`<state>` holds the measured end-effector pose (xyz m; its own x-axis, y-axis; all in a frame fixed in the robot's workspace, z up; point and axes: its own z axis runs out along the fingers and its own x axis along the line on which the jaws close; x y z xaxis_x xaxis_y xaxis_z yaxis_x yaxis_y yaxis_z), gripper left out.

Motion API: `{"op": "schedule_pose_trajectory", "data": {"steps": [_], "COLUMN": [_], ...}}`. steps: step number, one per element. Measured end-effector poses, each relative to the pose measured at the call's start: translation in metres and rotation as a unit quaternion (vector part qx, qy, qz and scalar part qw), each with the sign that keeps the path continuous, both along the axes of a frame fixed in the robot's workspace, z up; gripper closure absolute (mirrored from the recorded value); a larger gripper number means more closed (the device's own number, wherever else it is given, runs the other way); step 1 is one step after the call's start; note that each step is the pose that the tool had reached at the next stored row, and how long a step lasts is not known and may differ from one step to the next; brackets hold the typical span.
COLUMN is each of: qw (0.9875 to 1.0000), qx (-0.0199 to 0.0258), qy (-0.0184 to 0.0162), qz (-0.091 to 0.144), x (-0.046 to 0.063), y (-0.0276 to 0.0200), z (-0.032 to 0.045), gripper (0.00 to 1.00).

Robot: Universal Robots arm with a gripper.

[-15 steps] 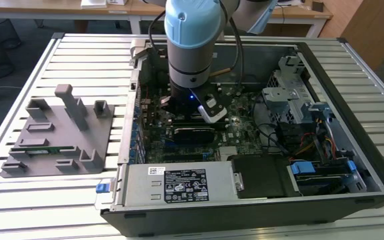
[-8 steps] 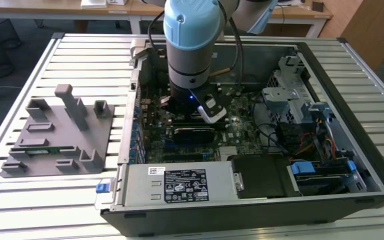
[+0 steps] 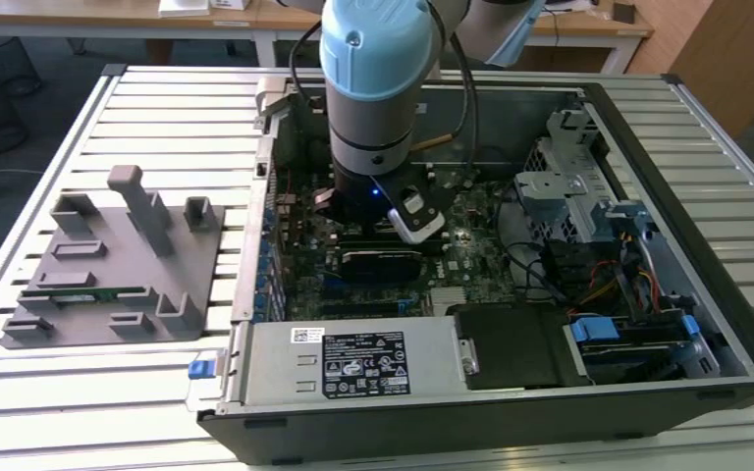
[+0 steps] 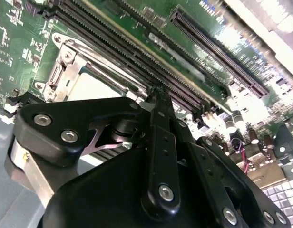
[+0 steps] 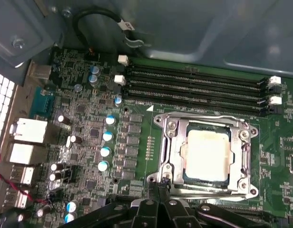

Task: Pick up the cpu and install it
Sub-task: 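Install the second cpu locking lever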

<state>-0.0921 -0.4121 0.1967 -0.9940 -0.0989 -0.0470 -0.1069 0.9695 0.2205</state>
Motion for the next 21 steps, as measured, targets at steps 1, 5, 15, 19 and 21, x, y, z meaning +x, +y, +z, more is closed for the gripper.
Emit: {"op": "schedule_pose_trajectory", "data": {"steps": [1, 5, 15, 19, 21], "qw": [1.0, 1.0, 0.9999, 0.9997, 0.9996], "qx": [0.0002, 0.0016, 0.0158, 0.0218, 0.0272], "qy": [0.0, 0.0, -0.0041, -0.0055, -0.006], "qz": [0.0, 0.0, 0.0, 0.0, 0.0], "x": [0.0, -0.0001, -0.0043, -0.0051, -0.005], "y": [-0.0017, -0.0057, -0.0059, -0.0059, -0.0059], "z": [0.0, 0.0001, -0.0033, -0.0055, -0.0058], "gripper": [0.89, 0.89, 0.89, 0.89, 0.89]}}
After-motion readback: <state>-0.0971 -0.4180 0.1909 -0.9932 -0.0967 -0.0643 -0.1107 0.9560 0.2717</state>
